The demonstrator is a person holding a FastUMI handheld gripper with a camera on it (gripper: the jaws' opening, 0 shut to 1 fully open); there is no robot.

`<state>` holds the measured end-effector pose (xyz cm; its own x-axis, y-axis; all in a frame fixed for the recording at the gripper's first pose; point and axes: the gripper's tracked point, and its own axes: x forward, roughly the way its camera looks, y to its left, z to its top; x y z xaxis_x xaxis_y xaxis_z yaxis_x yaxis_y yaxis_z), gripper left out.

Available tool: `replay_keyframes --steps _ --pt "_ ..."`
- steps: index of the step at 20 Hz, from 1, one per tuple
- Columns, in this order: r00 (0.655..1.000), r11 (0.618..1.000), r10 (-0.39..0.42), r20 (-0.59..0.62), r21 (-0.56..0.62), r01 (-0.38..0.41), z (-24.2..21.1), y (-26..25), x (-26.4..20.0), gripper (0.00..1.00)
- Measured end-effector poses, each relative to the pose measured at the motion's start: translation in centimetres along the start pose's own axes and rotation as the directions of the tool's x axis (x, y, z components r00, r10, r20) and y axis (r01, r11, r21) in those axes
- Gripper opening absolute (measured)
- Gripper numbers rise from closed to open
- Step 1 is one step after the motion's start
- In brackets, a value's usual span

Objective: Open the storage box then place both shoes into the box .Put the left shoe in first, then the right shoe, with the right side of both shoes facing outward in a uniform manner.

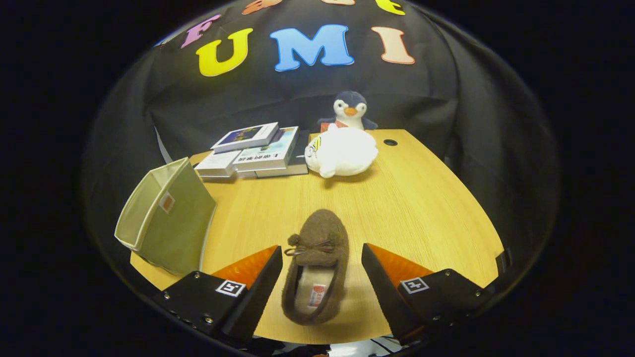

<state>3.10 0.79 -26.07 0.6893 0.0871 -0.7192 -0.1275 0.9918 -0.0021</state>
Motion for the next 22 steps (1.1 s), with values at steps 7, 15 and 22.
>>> replay_keyframes --steps 7,15,22 --pt "0.993 0.999 -0.033 -0.113 -0.013 0.032 -4.0 -2.5 3.1 0.98" --pt "0.977 0.999 -0.015 -0.211 0.045 0.025 -6.6 -2.5 5.3 0.83" --pt "0.97 0.994 -0.023 -0.243 0.099 0.049 -6.9 -2.0 5.5 0.36"
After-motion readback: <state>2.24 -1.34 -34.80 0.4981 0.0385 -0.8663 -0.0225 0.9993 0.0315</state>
